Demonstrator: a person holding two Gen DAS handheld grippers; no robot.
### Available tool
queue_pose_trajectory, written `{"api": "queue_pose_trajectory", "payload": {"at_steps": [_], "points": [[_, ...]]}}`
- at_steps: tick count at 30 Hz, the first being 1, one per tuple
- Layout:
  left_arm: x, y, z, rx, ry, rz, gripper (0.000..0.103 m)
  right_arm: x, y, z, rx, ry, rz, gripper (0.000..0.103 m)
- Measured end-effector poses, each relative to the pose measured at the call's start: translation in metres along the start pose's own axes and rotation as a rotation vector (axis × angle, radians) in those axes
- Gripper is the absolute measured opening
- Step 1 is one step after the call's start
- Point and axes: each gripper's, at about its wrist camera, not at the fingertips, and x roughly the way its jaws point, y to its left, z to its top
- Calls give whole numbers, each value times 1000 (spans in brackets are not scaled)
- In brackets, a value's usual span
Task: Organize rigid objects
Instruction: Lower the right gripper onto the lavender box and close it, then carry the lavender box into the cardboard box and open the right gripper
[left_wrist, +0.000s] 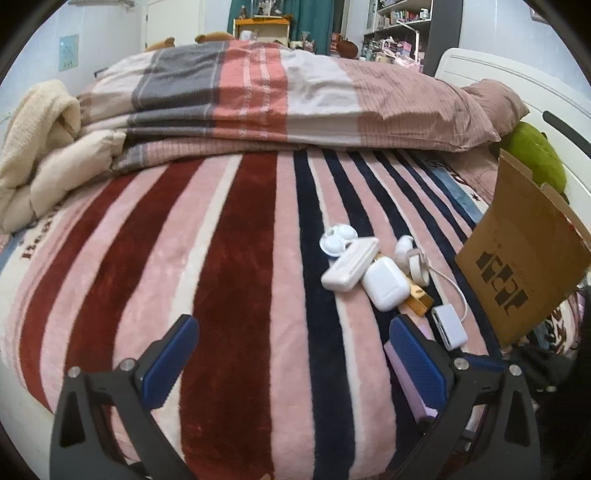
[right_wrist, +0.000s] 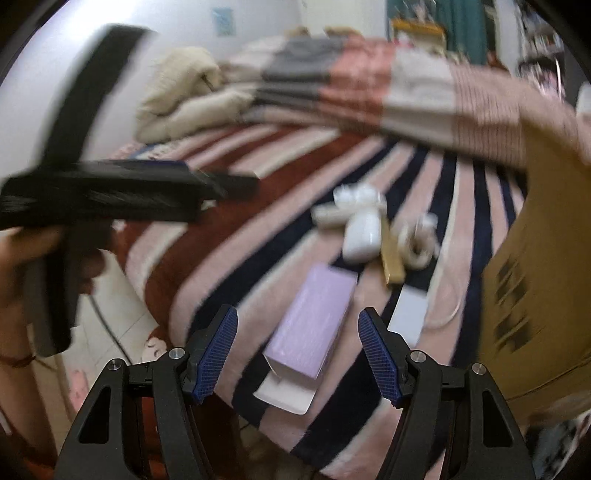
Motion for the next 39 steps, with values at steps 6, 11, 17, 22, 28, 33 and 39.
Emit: {"api": "queue_pose_trajectory", "payload": {"at_steps": [6, 11, 17, 22, 28, 33, 39], "points": [[7, -3, -6, 23, 7, -124, 103, 25, -4, -9, 30, 67, -28, 38], [3, -20, 4, 60, 8, -313, 102, 4, -3, 10, -46, 19, 38, 33], [-25, -34, 40, 84, -43, -470, 100, -40, 3, 54, -148, -73, 92, 33], [-49, -55, 74, 154, -74, -538, 78, -71, -3, 86, -182, -138, 93, 33], [-52, -96, 114, 233, -64, -591, 73, -104, -36, 105, -159, -172, 63, 33], [-38, -151, 141, 307, -3, -637, 73, -131, -80, 103, -84, -175, 17, 33], [-8, -223, 155, 386, 125, -664, 73, -145, -141, 94, 38, -94, -43, 33]]}}
